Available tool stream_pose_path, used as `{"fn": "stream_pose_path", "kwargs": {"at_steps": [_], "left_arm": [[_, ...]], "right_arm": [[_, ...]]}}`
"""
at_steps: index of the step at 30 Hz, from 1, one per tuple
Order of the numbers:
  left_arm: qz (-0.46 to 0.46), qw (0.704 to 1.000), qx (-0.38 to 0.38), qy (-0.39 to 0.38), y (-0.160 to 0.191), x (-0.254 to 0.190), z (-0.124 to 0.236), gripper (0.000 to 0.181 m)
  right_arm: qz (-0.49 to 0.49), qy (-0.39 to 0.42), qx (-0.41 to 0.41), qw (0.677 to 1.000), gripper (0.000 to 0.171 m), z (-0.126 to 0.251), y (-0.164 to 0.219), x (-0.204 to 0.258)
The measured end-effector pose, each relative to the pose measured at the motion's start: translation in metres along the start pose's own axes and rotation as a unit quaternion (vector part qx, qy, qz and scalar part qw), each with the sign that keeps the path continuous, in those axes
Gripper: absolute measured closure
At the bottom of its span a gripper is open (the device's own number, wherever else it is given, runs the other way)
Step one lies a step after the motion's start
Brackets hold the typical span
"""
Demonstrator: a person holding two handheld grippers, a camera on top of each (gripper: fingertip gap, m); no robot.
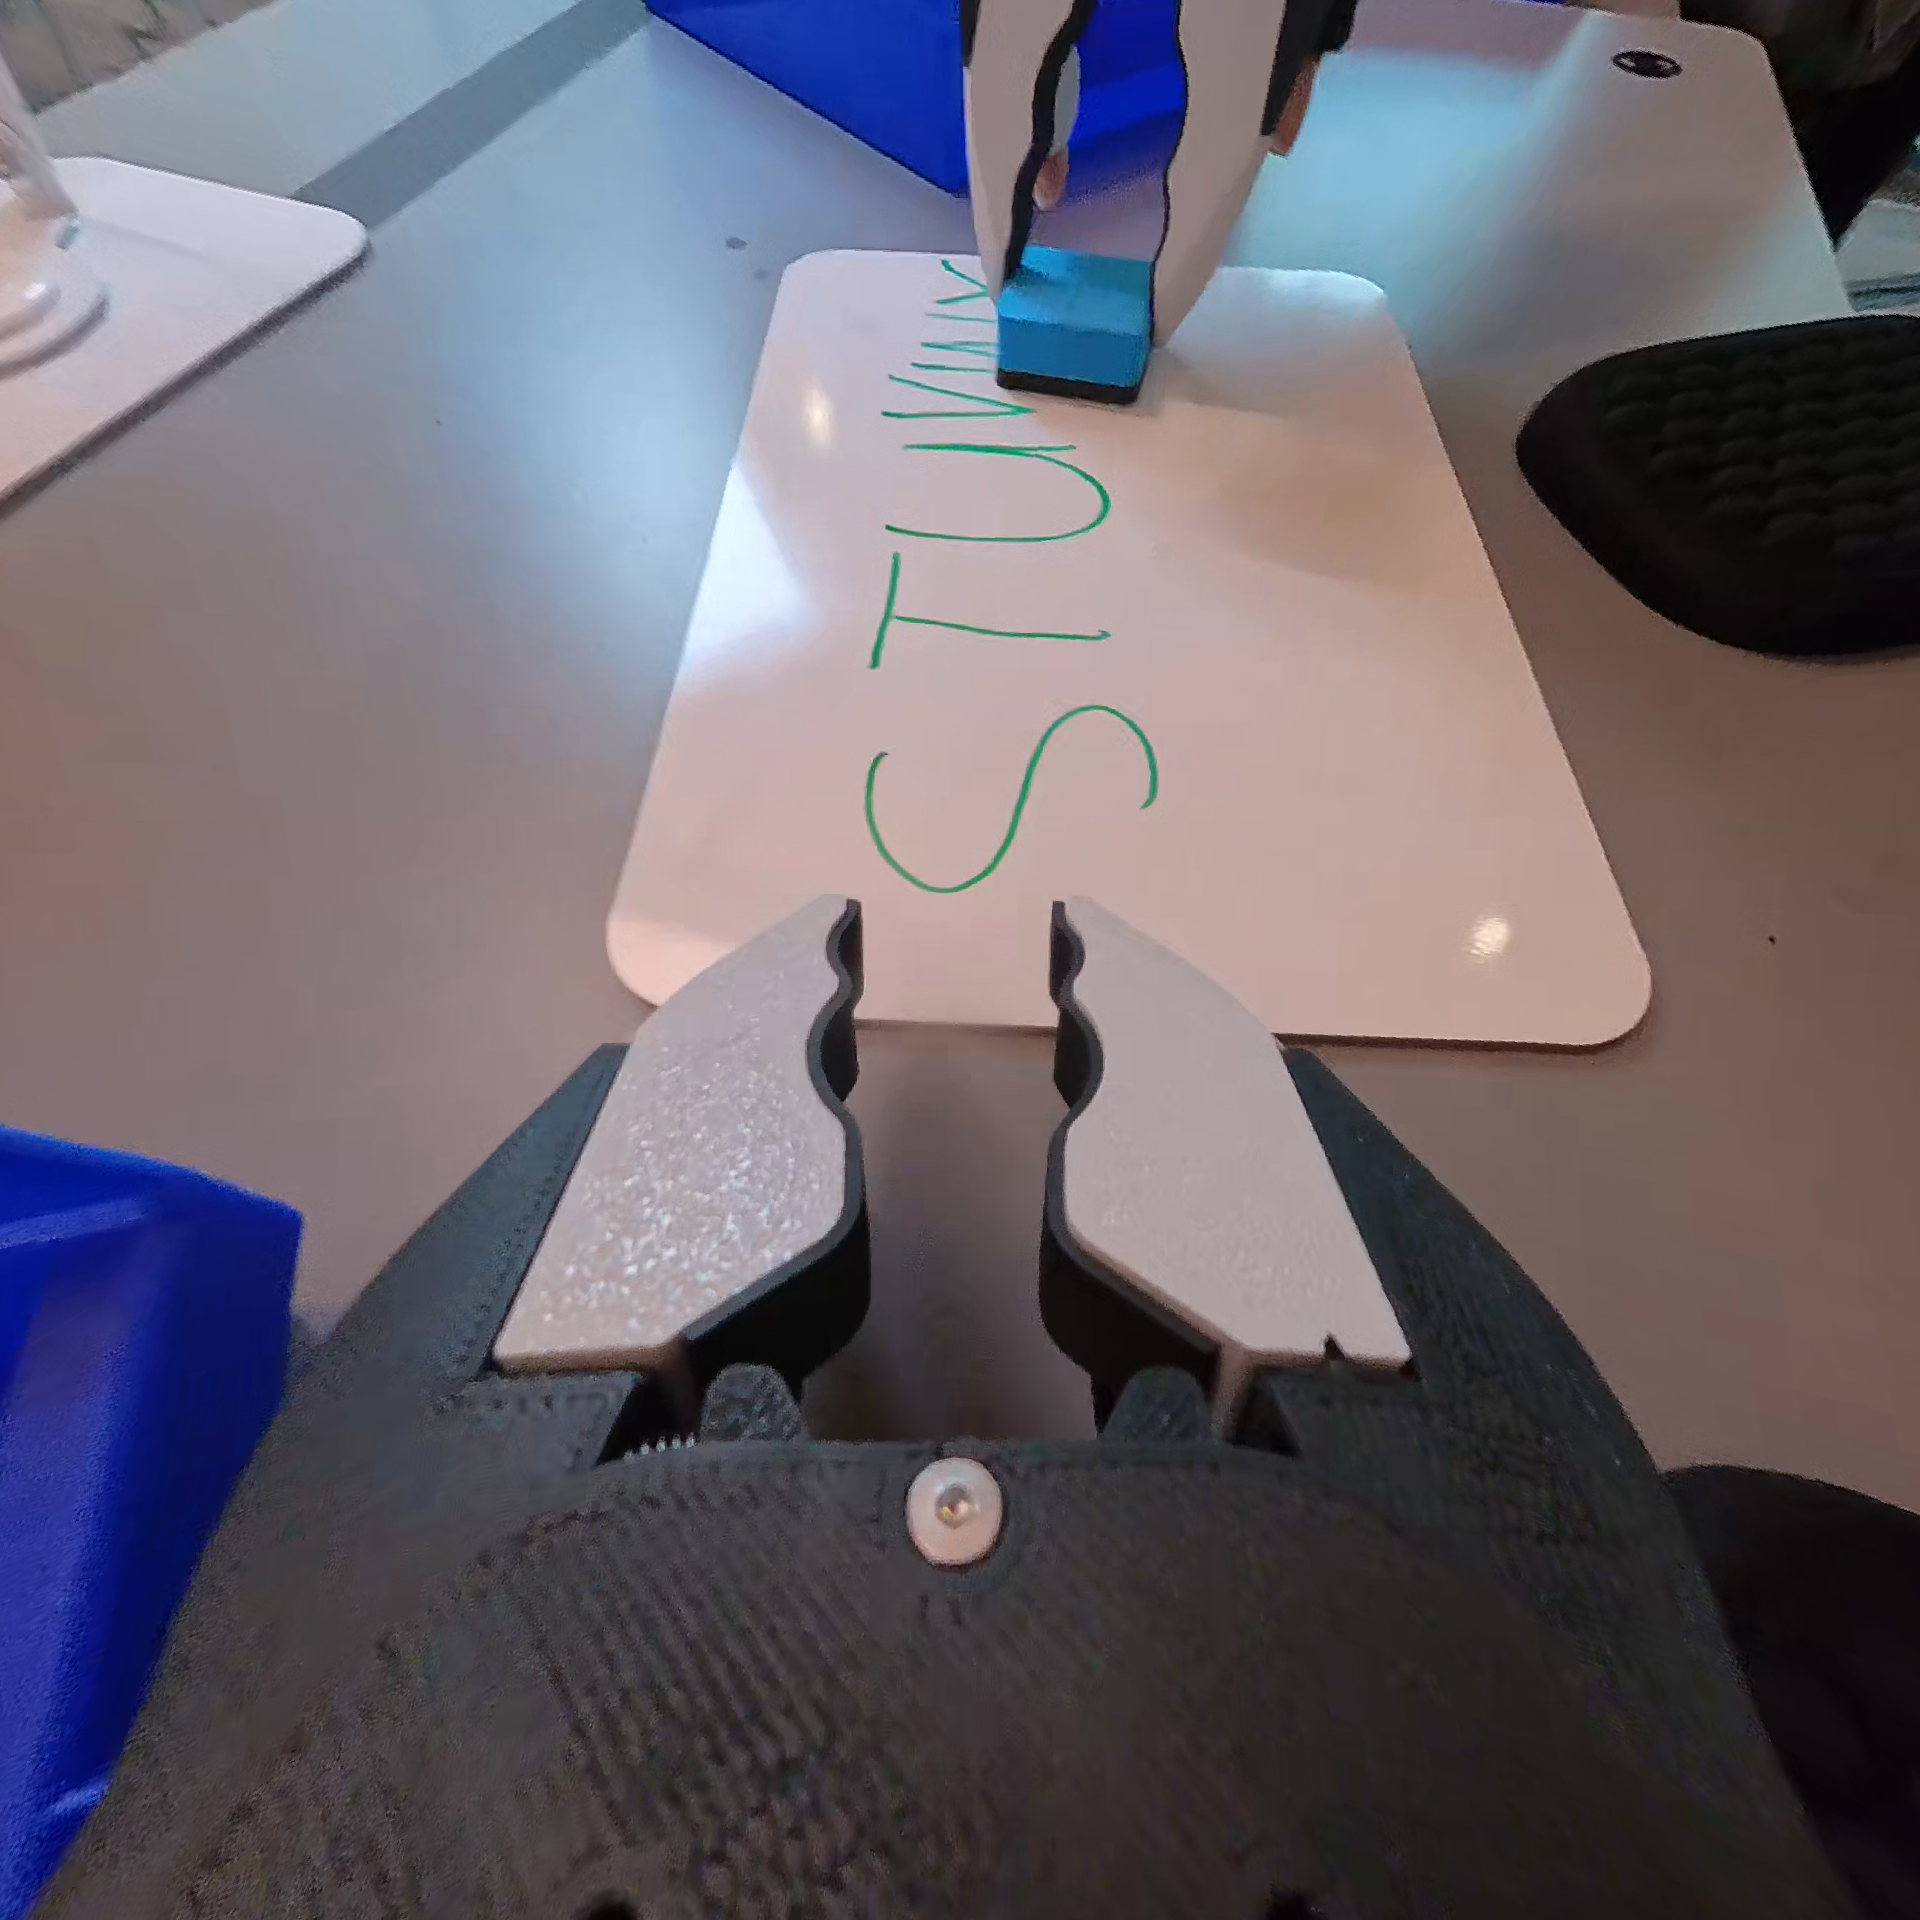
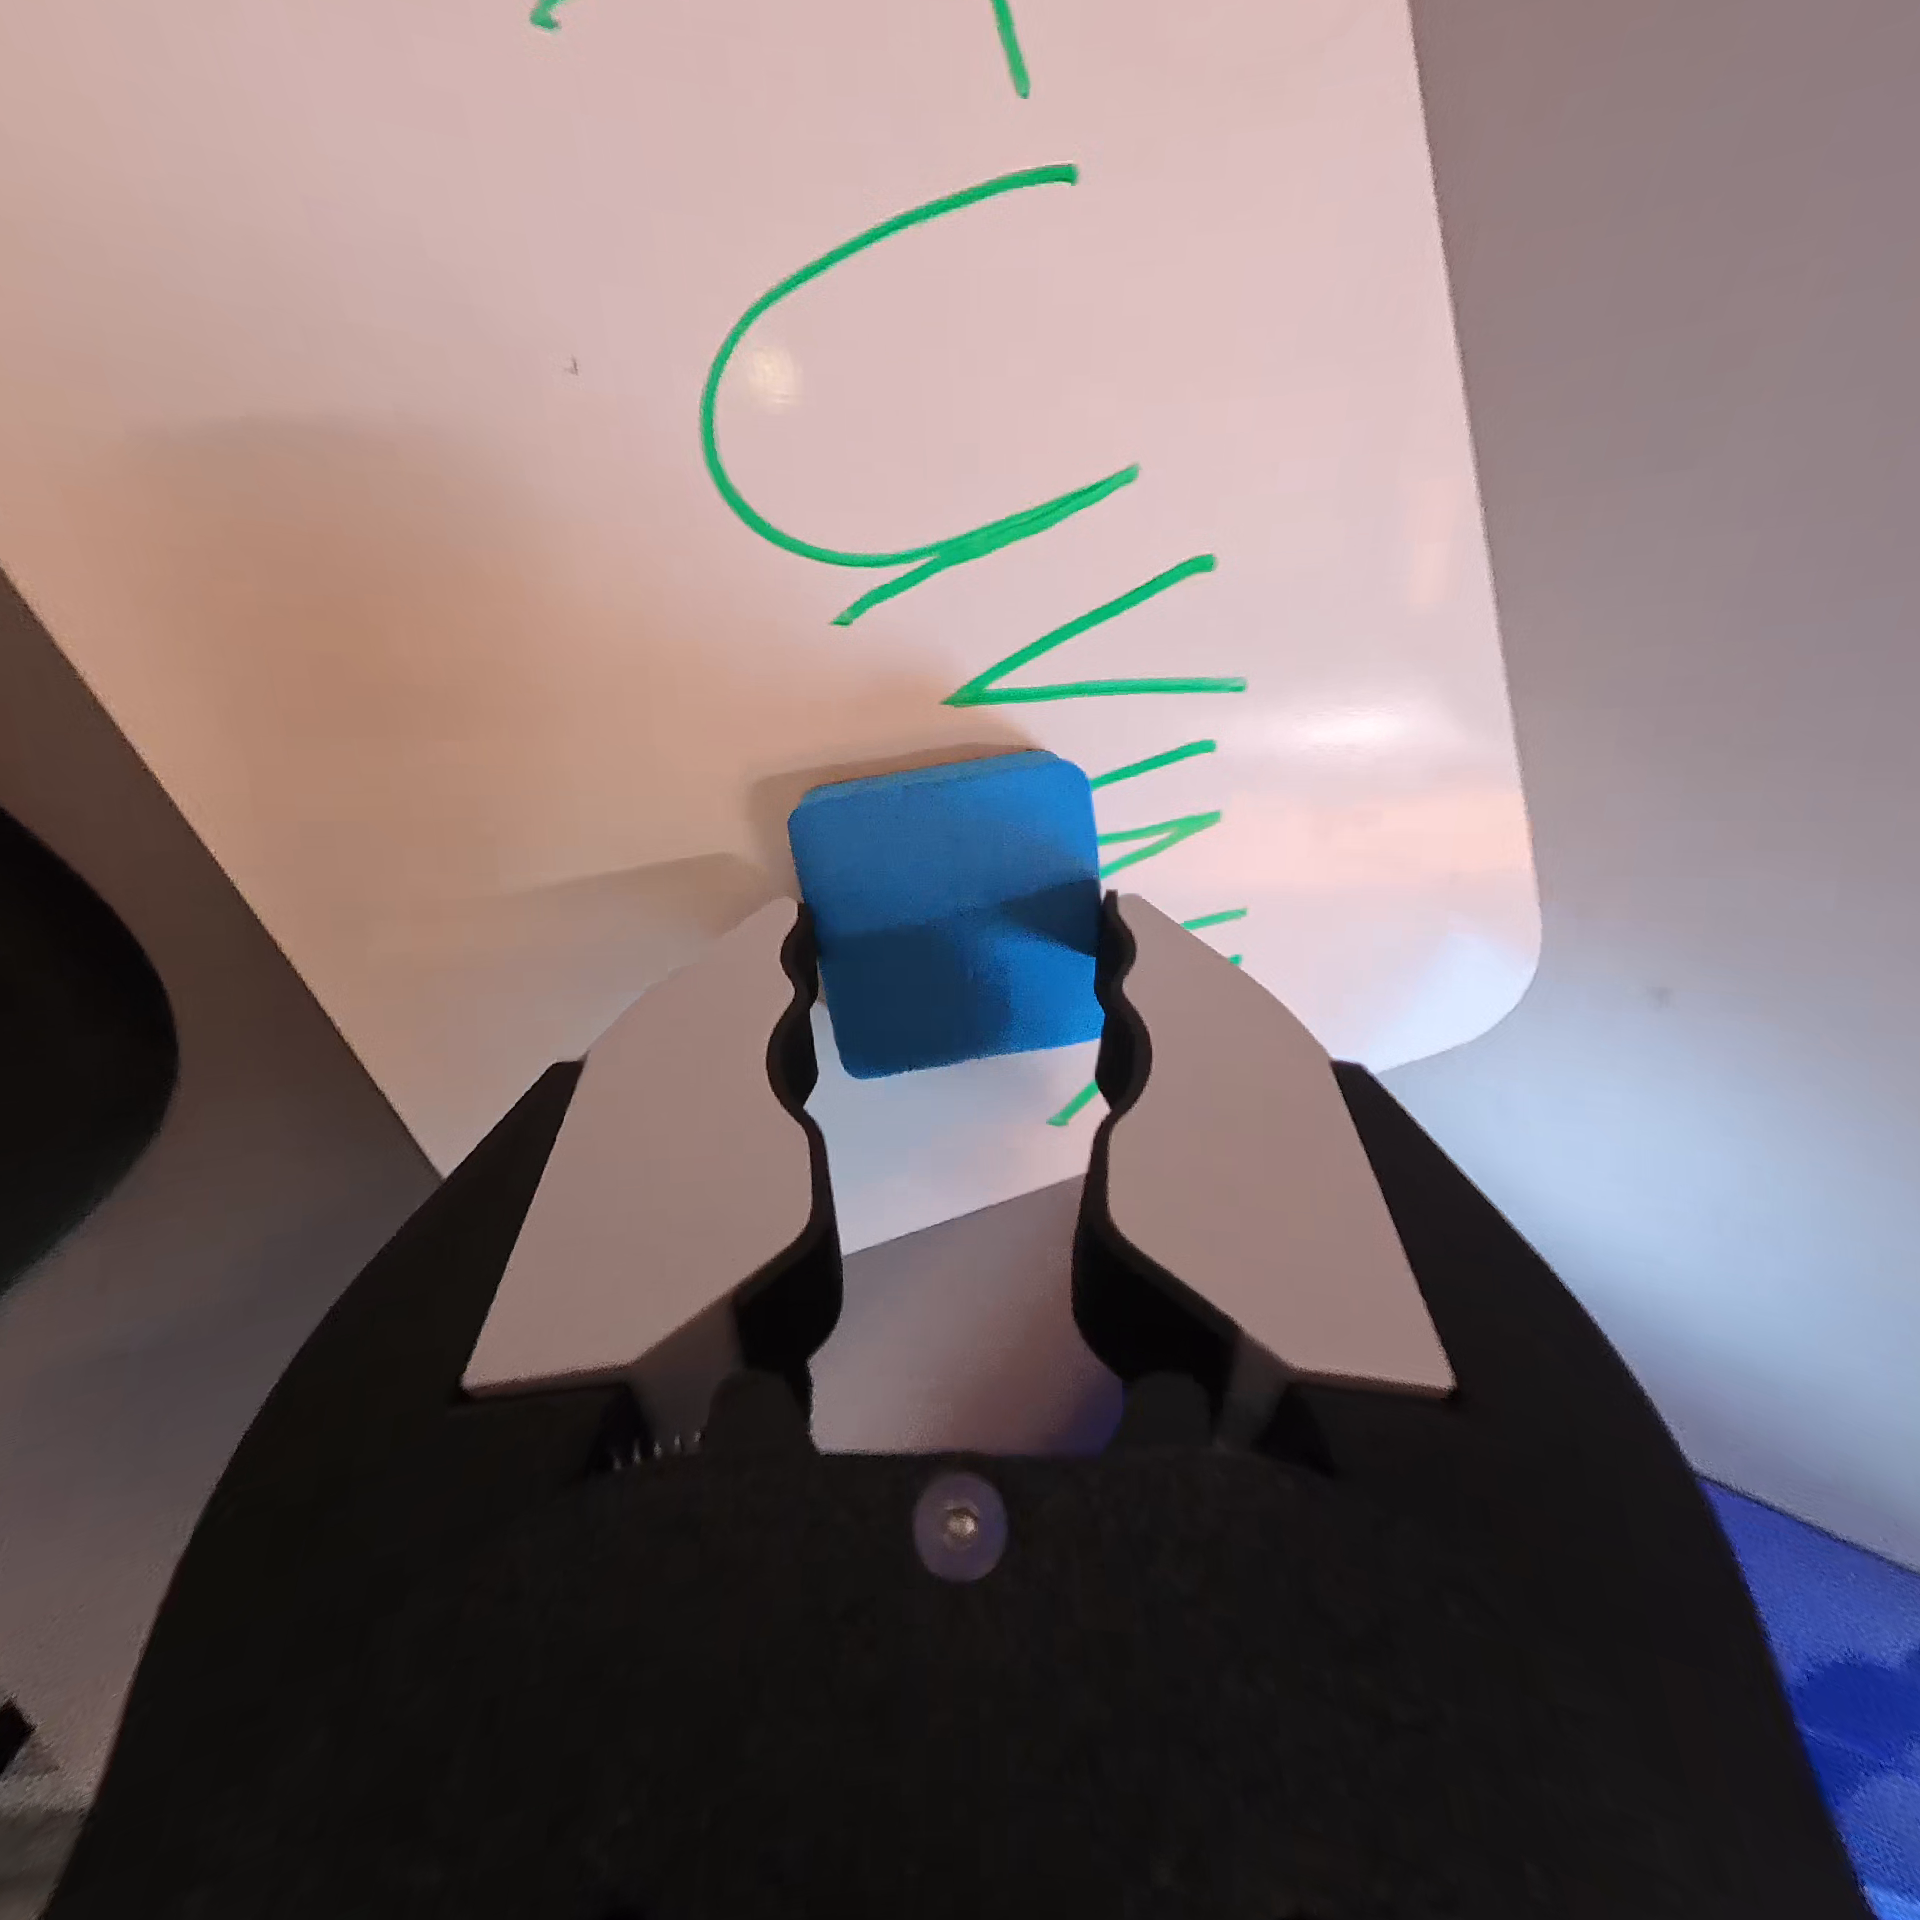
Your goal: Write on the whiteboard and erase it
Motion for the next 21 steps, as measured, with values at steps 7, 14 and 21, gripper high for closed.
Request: {"fn": "stream_pose_path", "kwargs": {"at_steps": [7,14,21], "left_arm": [[-0.03,0.995,0.035,0.088,0.0,-0.021,-0.012,0.132],[-0.097,0.981,0.125,0.115,-0.004,-0.054,-0.03,0.113],[-0.182,0.951,0.2,0.15,-0.002,-0.072,-0.014,0.098]], "right_arm": [[-0.022,0.006,0.021,1.0,0.119,0.008,0.021,0.015],[-0.078,0.002,-0.039,0.996,0.119,-0.003,-0.002,0.017],[-0.087,0.007,-0.031,0.996,0.119,0.013,0.012,0.014]]}}
Point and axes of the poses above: each gripper's, where its closed fingertips meet, z back along the fingers, y out of its underside, x = y × z across the jaws, the point moved 10 cm from there along z, back along the fingers, and after that the axes turned 5 degrees about y, right-handed, at the moved point
